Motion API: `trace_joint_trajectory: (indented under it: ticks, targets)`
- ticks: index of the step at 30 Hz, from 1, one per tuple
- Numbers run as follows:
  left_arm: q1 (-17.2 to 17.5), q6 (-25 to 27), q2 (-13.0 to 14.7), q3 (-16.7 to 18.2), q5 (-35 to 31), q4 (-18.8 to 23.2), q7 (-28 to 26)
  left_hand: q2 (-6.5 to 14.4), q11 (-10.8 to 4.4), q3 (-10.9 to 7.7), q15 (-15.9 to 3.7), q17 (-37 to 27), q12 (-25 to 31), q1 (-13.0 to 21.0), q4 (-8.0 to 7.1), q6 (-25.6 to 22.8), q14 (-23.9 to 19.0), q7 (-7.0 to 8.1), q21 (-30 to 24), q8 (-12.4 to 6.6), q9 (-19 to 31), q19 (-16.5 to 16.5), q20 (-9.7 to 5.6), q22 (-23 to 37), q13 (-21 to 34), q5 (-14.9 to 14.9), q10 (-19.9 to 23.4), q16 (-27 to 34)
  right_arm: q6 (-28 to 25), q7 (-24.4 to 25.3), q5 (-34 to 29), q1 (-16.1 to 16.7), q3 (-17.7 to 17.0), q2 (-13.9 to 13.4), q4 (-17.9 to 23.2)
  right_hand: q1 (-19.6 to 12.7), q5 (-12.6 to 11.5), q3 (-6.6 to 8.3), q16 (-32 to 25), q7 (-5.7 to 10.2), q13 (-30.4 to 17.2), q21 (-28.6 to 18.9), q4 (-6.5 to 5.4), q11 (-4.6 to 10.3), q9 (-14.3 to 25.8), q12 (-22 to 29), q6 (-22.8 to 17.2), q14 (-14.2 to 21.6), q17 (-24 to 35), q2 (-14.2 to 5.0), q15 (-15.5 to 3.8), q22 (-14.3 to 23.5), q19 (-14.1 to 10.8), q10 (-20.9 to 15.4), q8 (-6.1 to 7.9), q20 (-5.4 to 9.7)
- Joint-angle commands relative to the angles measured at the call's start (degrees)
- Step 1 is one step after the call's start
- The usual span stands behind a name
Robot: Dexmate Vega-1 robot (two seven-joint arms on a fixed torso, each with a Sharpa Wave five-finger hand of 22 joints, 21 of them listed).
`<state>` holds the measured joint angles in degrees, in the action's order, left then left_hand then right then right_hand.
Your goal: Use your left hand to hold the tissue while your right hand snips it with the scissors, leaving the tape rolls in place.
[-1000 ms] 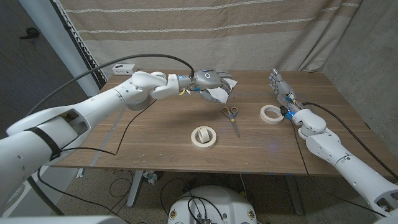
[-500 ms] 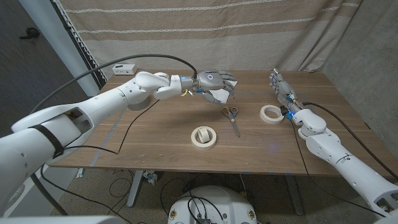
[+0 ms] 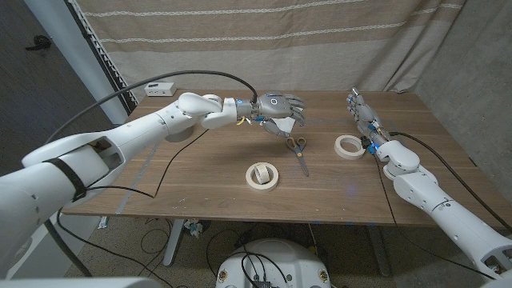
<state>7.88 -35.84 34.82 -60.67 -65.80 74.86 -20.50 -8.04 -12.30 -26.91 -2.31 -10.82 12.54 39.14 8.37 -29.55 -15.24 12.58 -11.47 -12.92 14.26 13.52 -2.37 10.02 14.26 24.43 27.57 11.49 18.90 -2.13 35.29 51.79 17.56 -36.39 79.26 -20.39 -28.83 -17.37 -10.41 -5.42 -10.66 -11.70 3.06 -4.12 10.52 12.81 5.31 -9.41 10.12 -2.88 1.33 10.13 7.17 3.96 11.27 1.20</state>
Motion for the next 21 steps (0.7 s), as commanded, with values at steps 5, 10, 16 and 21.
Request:
trace_joint_trajectory:
  ticks: [5, 10, 16, 21]
  targets:
    - [-0.61, -2.87, -1.41, -1.11, 2.64, -1.74, 1.95, 0.2, -0.01, 0.07, -10.11, -0.24, 0.6, -0.18, -0.07, 0.14, -1.06, 0.07, -0.65, -0.22, 0.18, 0.83, -7.26, 0.23, 0.21, 0.06, 0.74, 0.61, 0.12, 0.02, 0.08, 0.15, -0.19, -0.19, 0.31, -0.55, -0.25, -0.03, -0.47, -0.74, -0.1, 0.03, 0.29, -0.99, 0.11, 0.21, -0.15, -0.02, 0.15, 0.1, 0.57, 0.14, 0.28, -0.32, 0.37, -0.72]
    - [-0.68, -3.19, -1.63, -1.29, 2.6, -2.03, 2.58, 0.29, 0.0, -0.03, -10.14, -0.32, 0.67, -0.05, 0.0, 0.96, -2.24, 0.06, -0.79, 0.12, -0.02, 1.49, -6.95, 0.36, 0.27, 0.05, 0.61, 0.72, 0.25, -0.08, 0.13, 0.12, -0.2, -0.11, 0.17, -0.57, -0.27, -0.03, -0.45, -0.76, -0.09, 0.04, 0.29, -0.98, 0.11, 0.22, -0.16, 0.03, 0.15, 0.09, 0.61, 0.14, 0.23, -0.39, 0.35, -1.04]
    - [-0.97, -3.78, -1.7, -1.77, 1.75, -2.29, 2.22, 0.35, 0.01, -0.15, -10.16, -0.48, 0.68, 0.06, 0.05, 1.14, -3.21, 0.07, -0.48, 0.13, -0.11, 0.89, -5.71, 0.43, 0.33, 0.06, 0.4, 0.84, 0.02, 0.07, 0.23, 0.16, -0.19, -0.03, 0.17, -0.59, -0.3, -0.03, -0.43, -0.77, -0.07, 0.06, 0.29, -1.26, 0.12, 0.24, -0.16, 0.12, 0.14, 0.07, 0.75, 0.14, 0.16, -0.56, 0.31, -1.37]
    - [-1.31, -3.26, -1.89, -2.58, -0.15, -2.63, 1.22, 0.38, 0.01, -0.23, -10.18, -0.56, 0.71, 0.18, 0.11, 1.12, -3.51, 0.07, -0.38, 0.08, -0.12, 0.67, -5.12, 0.43, 0.37, 0.08, 0.41, 0.87, -0.02, 0.21, 0.19, 0.27, -0.31, -0.19, 0.3, -0.62, -0.33, -0.04, -0.45, -1.14, -0.05, 0.03, 0.3, -1.44, 0.12, 0.25, -0.42, 0.32, 0.13, 0.07, 0.84, 0.13, -0.01, -0.7, 0.38, -1.56]
